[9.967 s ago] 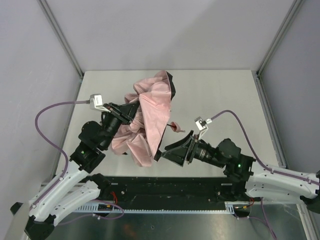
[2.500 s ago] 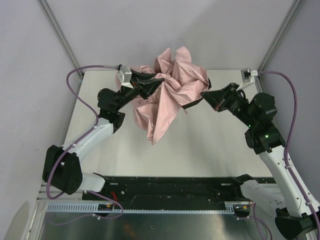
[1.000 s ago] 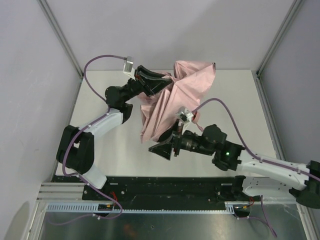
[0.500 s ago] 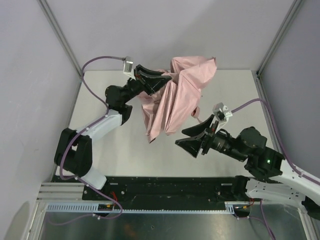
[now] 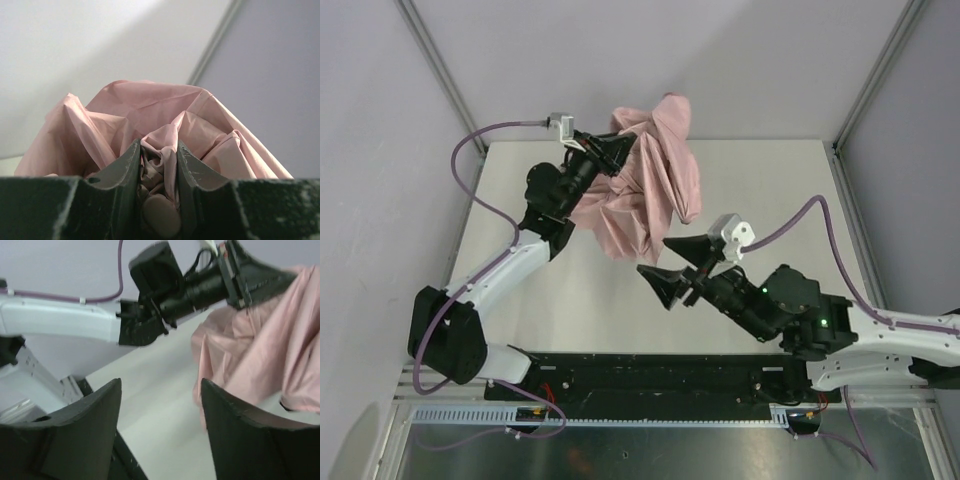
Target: Put away the umbrella
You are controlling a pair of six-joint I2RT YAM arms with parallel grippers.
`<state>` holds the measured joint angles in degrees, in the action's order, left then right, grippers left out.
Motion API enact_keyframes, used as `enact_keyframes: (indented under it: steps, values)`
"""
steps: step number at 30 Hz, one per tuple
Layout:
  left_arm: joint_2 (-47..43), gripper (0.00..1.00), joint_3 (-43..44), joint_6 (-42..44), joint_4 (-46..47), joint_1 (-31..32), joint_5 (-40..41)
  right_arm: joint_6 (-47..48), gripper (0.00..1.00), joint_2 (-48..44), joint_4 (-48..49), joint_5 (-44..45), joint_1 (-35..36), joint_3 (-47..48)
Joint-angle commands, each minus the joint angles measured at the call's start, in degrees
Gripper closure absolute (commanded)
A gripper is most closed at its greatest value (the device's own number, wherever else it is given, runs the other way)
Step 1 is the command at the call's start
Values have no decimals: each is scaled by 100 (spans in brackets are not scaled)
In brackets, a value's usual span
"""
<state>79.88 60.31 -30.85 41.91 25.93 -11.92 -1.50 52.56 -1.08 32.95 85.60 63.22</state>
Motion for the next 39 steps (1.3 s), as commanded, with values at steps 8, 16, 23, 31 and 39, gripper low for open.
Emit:
enact_keyframes:
  steps: [8, 16, 23, 31, 39]
  values:
    - [-529, 100, 187, 391, -1023, 281, 1894, -147, 98, 2022, -129, -1016, -1322, 1552]
    - [-546, 100, 424, 483, -1433, 451, 2047, 196, 100, 3176, -679, -519, -1456, 2162]
    - [-576, 100, 486, 552, -1484, 517, 1932, 184, 100, 3514, -1033, -409, -1796, 2205]
    - [-612, 100, 537, 467, -1487, 568, 1643, 41, 100, 3566, -866, -671, -2122, 2024]
    - [-569, 100, 627, 392, -1491, 748, 1254, 590, 100, 3714, 137, -559, -2703, 1942]
